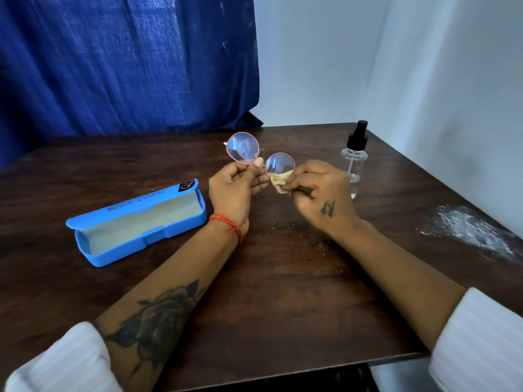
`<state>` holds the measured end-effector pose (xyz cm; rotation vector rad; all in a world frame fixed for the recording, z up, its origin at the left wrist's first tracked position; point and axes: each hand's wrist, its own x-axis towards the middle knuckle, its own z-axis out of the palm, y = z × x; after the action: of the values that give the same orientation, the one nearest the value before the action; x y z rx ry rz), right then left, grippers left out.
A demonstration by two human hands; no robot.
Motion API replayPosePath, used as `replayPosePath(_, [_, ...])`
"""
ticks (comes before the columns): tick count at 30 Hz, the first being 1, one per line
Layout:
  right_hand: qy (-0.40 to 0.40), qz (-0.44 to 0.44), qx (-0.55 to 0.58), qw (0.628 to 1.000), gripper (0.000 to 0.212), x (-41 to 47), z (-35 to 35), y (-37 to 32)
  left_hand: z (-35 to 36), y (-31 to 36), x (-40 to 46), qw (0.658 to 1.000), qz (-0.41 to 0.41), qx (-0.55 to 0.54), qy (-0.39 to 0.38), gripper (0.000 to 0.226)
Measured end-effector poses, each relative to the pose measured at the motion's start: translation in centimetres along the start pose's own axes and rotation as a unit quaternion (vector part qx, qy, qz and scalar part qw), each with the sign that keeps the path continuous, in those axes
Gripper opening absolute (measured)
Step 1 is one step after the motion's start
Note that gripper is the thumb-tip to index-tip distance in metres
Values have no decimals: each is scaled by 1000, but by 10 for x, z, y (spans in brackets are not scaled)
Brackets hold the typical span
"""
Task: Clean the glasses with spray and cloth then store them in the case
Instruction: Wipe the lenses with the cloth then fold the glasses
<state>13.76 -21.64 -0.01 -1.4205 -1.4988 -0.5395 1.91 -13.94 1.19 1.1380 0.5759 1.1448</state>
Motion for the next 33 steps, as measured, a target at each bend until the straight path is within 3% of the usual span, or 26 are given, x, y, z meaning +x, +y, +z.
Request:
replayPosePath(9, [80, 15, -51, 995, 23, 4, -3, -4, 0, 1, -2, 1000, 13, 4, -20, 4])
replayPosePath(12, [64, -1, -35, 997, 27, 3, 2, -6, 1, 0, -3, 999, 16, 5, -37, 3])
replayPosePath(18, [18, -3, 22, 1000, 12, 2, 7, -13, -2, 0, 0, 1000, 11, 1, -28, 3])
replayPosePath(25, [48, 78, 1, 996, 12, 6, 3, -10, 0, 4, 0, 1000, 6, 0, -29, 5])
replayPosePath(30, [88, 92, -24, 992, 19, 10, 6, -10, -2, 3, 1, 999, 14, 13, -39, 4])
replayPosePath(33, [79, 55, -27, 995, 25, 10, 10, -7, -3, 4, 1, 999, 20, 16, -36, 5])
